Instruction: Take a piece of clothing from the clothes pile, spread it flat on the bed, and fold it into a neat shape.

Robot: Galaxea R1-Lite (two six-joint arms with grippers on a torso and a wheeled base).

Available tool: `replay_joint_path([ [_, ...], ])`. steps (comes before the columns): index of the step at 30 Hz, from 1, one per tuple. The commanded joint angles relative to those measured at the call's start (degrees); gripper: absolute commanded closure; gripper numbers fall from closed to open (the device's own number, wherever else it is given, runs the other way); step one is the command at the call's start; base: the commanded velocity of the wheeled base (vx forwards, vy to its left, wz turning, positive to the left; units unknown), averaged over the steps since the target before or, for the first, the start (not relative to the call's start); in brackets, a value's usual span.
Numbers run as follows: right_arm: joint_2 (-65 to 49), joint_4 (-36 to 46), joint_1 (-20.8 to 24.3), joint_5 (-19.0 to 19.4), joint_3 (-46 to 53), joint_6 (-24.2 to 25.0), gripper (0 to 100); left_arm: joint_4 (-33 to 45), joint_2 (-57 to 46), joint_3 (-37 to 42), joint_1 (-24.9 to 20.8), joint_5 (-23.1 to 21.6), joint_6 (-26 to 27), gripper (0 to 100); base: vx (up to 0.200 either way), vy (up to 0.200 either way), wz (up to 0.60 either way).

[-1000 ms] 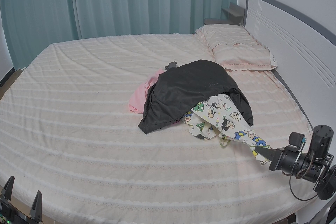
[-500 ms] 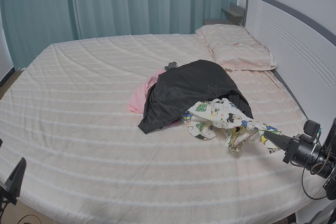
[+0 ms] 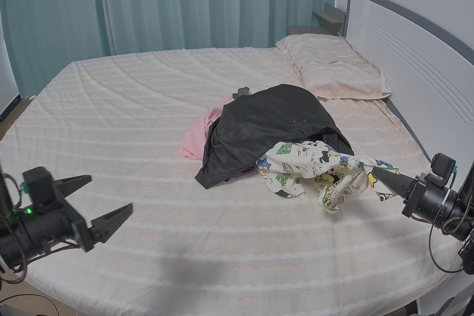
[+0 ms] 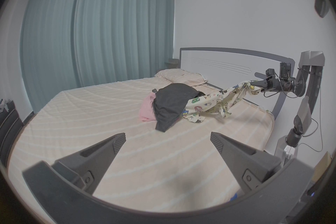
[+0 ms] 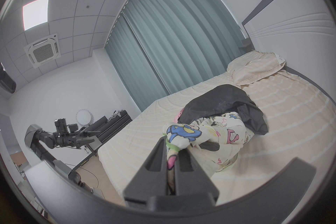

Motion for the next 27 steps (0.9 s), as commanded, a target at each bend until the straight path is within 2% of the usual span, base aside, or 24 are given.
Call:
replay_joint_path([
  [1,-0.69,3.58,4.22,0.31,-3.88,-0.65,100,-23.94,34.06,-4.55,-19.73,13.83,-8.46,0,0.0,0.0,0.0],
  [3,-0.6,3.93,4.39,0.23,-6.34,-0.65,100,-25.79,38.2,-7.01,-20.87,16.12,-9.07,0,0.0,0.0,0.0],
  [12,-2.79,7.71,7.91,-1.18,-10.21,-0.74,100,-27.63,46.46,-15.09,-24.12,19.28,-12.15,0,0.0,0.0,0.0],
  [13,-4.2,10.0,9.49,-1.71,-9.77,-0.74,100,-29.13,47.51,-17.64,-26.06,20.07,-14.79,0,0.0,0.0,0.0],
  [15,-4.9,12.2,9.93,-2.06,-9.33,-0.65,100,-29.39,48.04,-20.1,-27.73,21.39,-16.81,0,0.0,0.0,0.0],
  [20,-5.26,12.72,9.84,-2.06,-9.51,-0.65,100,-29.83,50.76,-24.15,-30.01,23.06,-17.07,0,0.0,0.0,0.0],
  [27,-4.64,12.81,9.76,-2.06,-9.6,-0.65,100,-30.27,51.82,-25.55,-30.36,23.06,-17.16,0,0.0,0.0,0.0],
])
